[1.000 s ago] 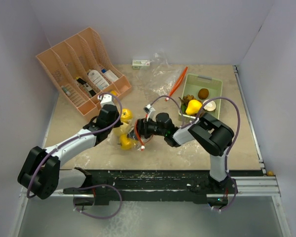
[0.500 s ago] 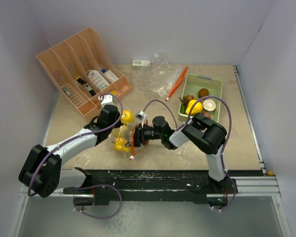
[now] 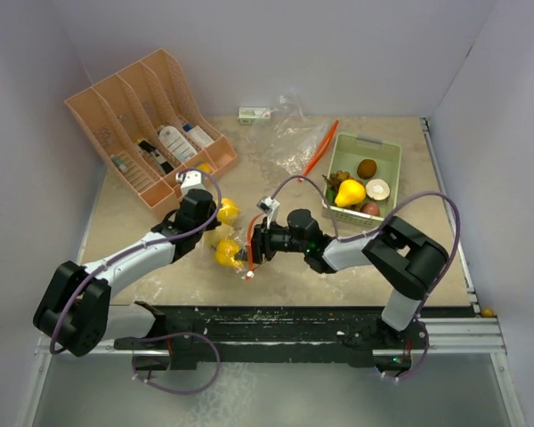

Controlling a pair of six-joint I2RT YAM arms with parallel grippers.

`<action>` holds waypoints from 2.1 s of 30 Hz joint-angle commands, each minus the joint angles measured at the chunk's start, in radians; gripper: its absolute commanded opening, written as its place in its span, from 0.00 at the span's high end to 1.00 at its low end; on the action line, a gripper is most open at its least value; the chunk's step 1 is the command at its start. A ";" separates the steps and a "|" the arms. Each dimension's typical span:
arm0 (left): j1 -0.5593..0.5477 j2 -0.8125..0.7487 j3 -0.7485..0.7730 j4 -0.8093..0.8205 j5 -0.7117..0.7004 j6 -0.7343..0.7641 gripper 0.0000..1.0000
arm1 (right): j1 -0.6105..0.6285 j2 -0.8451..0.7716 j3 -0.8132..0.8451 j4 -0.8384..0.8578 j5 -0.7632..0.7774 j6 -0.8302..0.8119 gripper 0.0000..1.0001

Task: Open the zip-top bag and remove the fake food
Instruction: Pick up the fake vegetable from the zipper food storage bag, then place the fake vegetable in the bin.

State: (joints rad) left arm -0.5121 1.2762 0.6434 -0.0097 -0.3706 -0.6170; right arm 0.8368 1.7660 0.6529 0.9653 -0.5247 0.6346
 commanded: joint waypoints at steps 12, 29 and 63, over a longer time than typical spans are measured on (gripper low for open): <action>-0.002 -0.060 -0.033 0.070 -0.043 -0.011 1.00 | -0.020 -0.341 0.043 -0.613 0.632 -0.102 0.85; -0.002 -0.037 -0.033 0.081 -0.044 -0.010 1.00 | -0.349 -0.649 0.036 -0.843 0.638 -0.241 0.84; -0.002 -0.040 -0.059 0.120 -0.033 0.010 1.00 | -0.811 -0.449 0.325 -0.864 0.609 -0.345 0.28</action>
State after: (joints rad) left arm -0.5121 1.2453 0.5907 0.0593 -0.3977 -0.6167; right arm 0.0261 1.4117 0.9222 0.0788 0.0853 0.3035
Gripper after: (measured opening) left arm 0.004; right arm 0.714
